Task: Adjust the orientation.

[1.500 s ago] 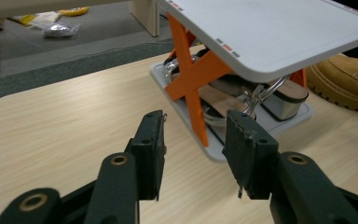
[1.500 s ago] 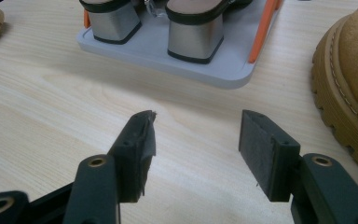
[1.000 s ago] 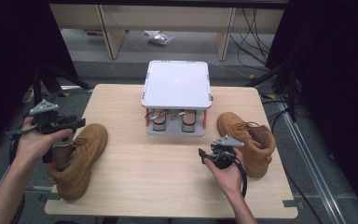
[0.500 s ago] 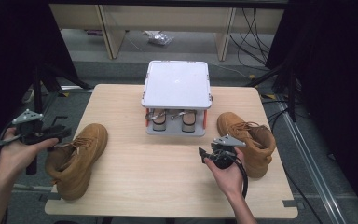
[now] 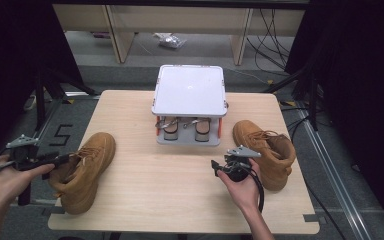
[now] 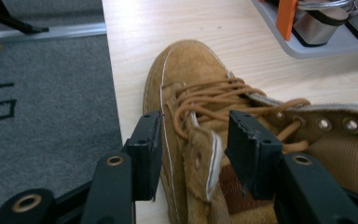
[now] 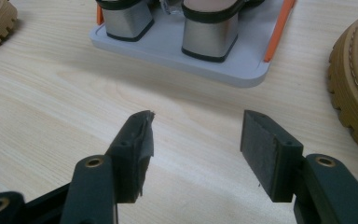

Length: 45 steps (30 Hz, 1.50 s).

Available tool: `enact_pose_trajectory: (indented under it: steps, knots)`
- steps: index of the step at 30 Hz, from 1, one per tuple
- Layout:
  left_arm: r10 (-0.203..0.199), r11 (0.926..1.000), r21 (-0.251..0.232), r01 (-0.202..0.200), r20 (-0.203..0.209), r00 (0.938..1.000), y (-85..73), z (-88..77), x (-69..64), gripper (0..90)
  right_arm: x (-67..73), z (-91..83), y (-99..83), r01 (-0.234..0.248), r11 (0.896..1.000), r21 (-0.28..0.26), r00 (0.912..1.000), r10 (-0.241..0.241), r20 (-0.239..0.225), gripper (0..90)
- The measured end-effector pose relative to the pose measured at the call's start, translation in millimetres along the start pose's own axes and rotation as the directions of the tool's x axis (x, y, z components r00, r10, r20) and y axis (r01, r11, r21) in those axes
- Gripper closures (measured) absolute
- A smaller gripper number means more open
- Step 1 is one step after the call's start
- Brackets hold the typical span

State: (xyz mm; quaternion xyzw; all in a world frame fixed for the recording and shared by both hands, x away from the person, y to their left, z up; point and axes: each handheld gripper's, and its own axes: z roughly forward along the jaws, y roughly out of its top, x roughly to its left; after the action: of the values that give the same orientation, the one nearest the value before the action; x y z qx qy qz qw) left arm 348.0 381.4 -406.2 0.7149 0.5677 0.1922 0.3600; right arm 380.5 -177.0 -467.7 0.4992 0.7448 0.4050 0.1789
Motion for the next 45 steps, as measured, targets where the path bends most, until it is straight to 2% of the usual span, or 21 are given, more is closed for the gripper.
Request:
enact_pose_trajectory:
  steps: [1,2,4,5,6,10,13,15,17,19,20,27,31,35,36,38,39,41,42,43,45]
  knots:
    - [0.0,1.0,0.0,0.0,0.0,1.0,0.0,0.0,0.0,55.7,-0.4,0.8,-0.5,0.008,1.0,-0.005,1.0,-0.008,-0.002,44.4]
    - [0.01,0.9986,0.052,-0.01,0.007,0.9999,-0.6,-1.2,2.6,56.0,0.7,0.0,-0.2,0.002,1.0,0.01,1.0,-0.002,0.005,44.4]
    - [-0.018,0.9992,0.036,0.018,0.009,0.9998,-3.3,2.3,2.5,56.9,1.0,1.5,-0.8,-0.003,1.0,0.008,1.0,0.003,-0.008,44.4]
    - [-0.009,0.9988,0.048,0.009,0.011,0.9999,-4.2,2.7,4.5,58.0,0.9,1.8,-1.2,0.002,1.0,0.009,1.0,-0.002,-0.007,44.4]
    - [-0.039,0.9979,0.052,0.038,0.02,0.999,-4.0,3.5,4.0,59.1,0.9,2.3,-1.5,0.003,1.0,0.009,1.0,-0.003,-0.006,44.3]
    - [-0.062,0.9946,0.085,0.059,0.036,0.9974,-2.8,3.8,5.7,64.0,0.9,3.8,-2.3,-0.002,1.0,0.018,0.9999,0.002,-0.011,44.3]
    - [-0.09,0.993,0.08,0.087,0.035,0.9953,-2.4,5.9,4.7,65.5,0.6,4.4,-2.8,0.001,1.0,0.014,1.0,-0.001,-0.006,44.3]
    - [-0.096,0.9893,0.115,0.091,0.041,0.9945,-0.8,7.0,5.6,67.1,0.6,4.9,-3.0,0.008,1.0,0.012,0.9999,-0.008,-0.013,44.2]
    - [-0.109,0.9866,0.126,0.103,0.043,0.9931,-0.2,8.4,5.2,69.2,4.7,4.1,-3.7,-0.039,0.999,0.03,0.9992,0.039,-0.002,44.2]
    - [-0.115,0.9813,0.161,0.106,0.048,0.9922,1.3,8.7,5.3,72.5,4.4,4.6,-3.9,-0.031,0.999,0.031,0.9995,0.031,-0.003,44.2]
    - [-0.121,0.9795,0.168,0.112,0.044,0.9917,1.7,9.1,4.8,73.8,1.7,5.3,-3.9,-0.004,1.0,0.026,0.9999,0.004,-0.01,44.0]
    - [-0.119,0.9788,0.168,0.117,0.006,0.9928,3.8,11.7,-0.5,76.1,1.6,6.9,-5.1,-0.005,0.999,0.034,1.0,0.005,-0.007,44.1]
    - [-0.134,0.9719,0.197,0.129,0.014,0.9908,3.3,11.3,1.2,71.5,1.8,5.1,-4.6,-0.005,0.999,0.041,1.0,0.005,0.002,43.9]
    - [-0.145,0.9702,0.2,0.137,0.029,0.9889,1.9,10.9,3.3,76.5,1.2,7.6,-5.8,-0.001,0.999,0.037,0.9999,0.002,-0.015,43.9]
    - [-0.148,0.9707,0.195,0.14,0.028,0.9886,1.6,10.6,2.9,77.4,1.8,7.5,-6.0,-0.008,0.999,0.05,1.0,0.008,0.001,43.9]
    - [-0.166,0.9682,0.199,0.152,0.053,0.9848,0.8,9.9,4.6,79.1,1.8,8.8,-7.1,-0.006,0.999,0.048,0.9998,0.007,-0.017,43.8]
    - [-0.179,0.9704,0.177,0.164,0.074,0.981,-0.5,10.1,5.4,80.1,1.0,9.6,-7.9,0.01,0.999,0.043,0.9999,-0.01,-0.012,43.8]
    - [-0.216,0.9654,0.172,0.196,0.108,0.9704,-2.0,9.5,6.9,81.3,1.6,9.3,-7.3,-0.006,0.999,0.051,0.9999,0.006,-0.009,43.8]
    - [-0.226,0.9643,0.165,0.207,0.108,0.9681,-2.7,9.3,7.9,81.6,1.3,9.2,-7.1,-0.007,0.999,0.049,0.9999,0.007,-0.009,43.8]
    - [-0.246,0.9614,0.156,0.227,0.116,0.9623,-3.9,9.7,9.5,81.9,1.7,9.5,-7.2,-0.011,0.999,0.047,0.9999,0.012,-0.004,43.8]
    - [-0.309,0.9474,0.133,0.291,0.142,0.9404,-5.9,9.9,12.3,82.6,1.7,9.7,-7.4,-0.018,0.999,0.046,0.9998,0.019,-0.011,43.8]
